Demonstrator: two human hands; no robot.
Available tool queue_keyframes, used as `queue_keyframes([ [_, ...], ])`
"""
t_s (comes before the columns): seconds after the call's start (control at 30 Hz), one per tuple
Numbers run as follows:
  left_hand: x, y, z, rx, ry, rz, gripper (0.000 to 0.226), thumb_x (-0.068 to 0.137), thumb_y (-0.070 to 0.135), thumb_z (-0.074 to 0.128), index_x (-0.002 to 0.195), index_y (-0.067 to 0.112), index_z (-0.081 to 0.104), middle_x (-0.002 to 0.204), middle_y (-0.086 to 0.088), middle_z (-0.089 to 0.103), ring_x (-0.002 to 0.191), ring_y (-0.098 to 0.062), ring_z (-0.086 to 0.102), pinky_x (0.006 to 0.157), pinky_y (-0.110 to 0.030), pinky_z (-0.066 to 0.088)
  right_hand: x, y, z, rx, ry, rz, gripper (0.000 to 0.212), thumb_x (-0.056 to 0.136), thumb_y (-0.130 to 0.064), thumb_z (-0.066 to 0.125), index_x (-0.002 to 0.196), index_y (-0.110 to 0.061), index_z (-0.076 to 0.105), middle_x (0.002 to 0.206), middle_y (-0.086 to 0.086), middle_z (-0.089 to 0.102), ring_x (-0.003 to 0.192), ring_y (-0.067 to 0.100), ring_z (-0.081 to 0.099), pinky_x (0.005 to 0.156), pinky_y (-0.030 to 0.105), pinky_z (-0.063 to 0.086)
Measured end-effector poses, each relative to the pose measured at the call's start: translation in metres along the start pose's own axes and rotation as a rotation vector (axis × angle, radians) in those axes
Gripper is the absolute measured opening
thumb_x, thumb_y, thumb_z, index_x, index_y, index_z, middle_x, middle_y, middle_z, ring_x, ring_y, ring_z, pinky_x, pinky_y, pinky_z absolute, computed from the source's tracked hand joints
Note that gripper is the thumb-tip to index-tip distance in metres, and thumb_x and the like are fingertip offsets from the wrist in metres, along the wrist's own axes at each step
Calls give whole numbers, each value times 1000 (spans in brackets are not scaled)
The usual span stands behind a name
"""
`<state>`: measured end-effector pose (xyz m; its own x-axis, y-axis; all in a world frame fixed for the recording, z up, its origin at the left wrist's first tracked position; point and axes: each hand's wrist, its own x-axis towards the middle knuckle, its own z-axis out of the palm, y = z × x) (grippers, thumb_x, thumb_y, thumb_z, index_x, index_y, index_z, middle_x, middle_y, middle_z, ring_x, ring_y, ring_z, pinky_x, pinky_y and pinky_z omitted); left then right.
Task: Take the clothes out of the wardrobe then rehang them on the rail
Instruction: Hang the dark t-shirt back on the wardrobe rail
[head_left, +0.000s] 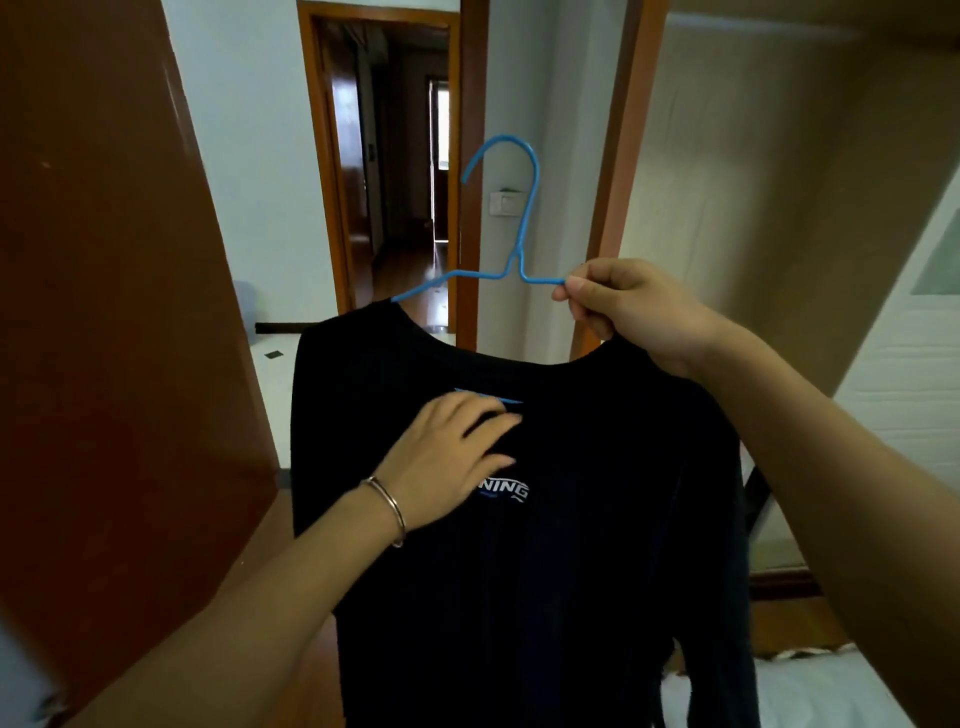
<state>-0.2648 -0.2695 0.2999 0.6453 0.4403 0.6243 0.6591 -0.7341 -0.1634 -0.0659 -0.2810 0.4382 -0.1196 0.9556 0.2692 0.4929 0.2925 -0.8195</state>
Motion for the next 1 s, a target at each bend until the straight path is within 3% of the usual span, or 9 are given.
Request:
queue_keyframes([
  [0.17, 78, -31, 34, -207, -27, -62, 44, 85, 38, 42, 117, 12, 56, 100, -9, 64, 92, -21, 55, 77, -34, 53, 75, 5, -6, 22, 0, 39, 19, 93, -22, 52, 81, -17, 66, 60, -6, 43, 53, 8, 37, 50, 18, 33],
  [0.33, 127, -63, 80, -304, -67, 69, 30, 84, 19, 48, 112, 17, 57, 86, -11, 62, 63, -25, 61, 48, -28, 50, 125, 28, -11, -199, 96, 34, 22, 94, -25, 52, 97, -11, 68, 64, -8, 50, 57, 5, 44, 56, 14, 38],
  [0.43, 155, -77, 110, -259, -151, 265, 42, 81, 5, 53, 122, 18, 59, 102, -16, 57, 73, -32, 60, 61, -36, 55, 154, 47, -15, -340, 123, 83, 25, 95, -21, 49, 102, -5, 67, 69, -2, 57, 61, 9, 52, 62, 17, 46],
  [0.6, 189, -111, 137, -348, -268, 498, 46, 93, 34, 31, 132, 17, 50, 119, -11, 59, 104, -28, 58, 90, -37, 50, 196, 74, -29, -353, 305, 197, 23, 95, -17, 48, 103, -4, 66, 69, -2, 57, 58, 8, 52, 55, 13, 45],
  [0.7, 223, -154, 137, -511, -33, 495, 38, 90, 35, 44, 115, 15, 64, 106, -4, 66, 98, -11, 55, 88, -26, 46, 213, 80, -47, -352, 443, 220, 23, 94, -17, 49, 101, -3, 66, 67, -2, 56, 56, 8, 47, 53, 14, 41],
  [0.77, 257, -178, 134, -641, 285, 324, 29, 86, 27, 48, 94, 7, 68, 87, -5, 65, 84, -6, 50, 79, -18, 43, 220, 82, -61, -365, 519, 219, 20, 94, -18, 51, 98, -8, 68, 65, -5, 56, 53, 4, 45, 55, 15, 37],
  [0.83, 294, -188, 127, -737, 424, 126, 30, 85, 27, 49, 98, 3, 62, 92, -6, 58, 89, -4, 47, 80, -11, 39, 224, 85, -75, -368, 571, 230, 19, 93, -19, 52, 96, -11, 70, 64, -7, 57, 48, 0, 46, 55, 14, 35],
  [0.93, 352, -180, 122, -871, 114, -11, 39, 93, 32, 46, 120, 5, 53, 107, -1, 53, 104, -12, 50, 91, -19, 38, 226, 94, -92, -369, 598, 227, 17, 92, -17, 55, 96, -10, 70, 63, -5, 58, 41, -6, 48, 49, 6, 35],
  [1.0, 386, -166, 128, -986, -118, 58, 36, 95, 37, 39, 109, 13, 61, 90, 1, 59, 92, -16, 59, 84, -23, 48, 226, 103, -104, -382, 610, 223, 16, 91, -16, 56, 95, -9, 70, 63, -4, 58, 38, -6, 46, 44, 3, 34],
])
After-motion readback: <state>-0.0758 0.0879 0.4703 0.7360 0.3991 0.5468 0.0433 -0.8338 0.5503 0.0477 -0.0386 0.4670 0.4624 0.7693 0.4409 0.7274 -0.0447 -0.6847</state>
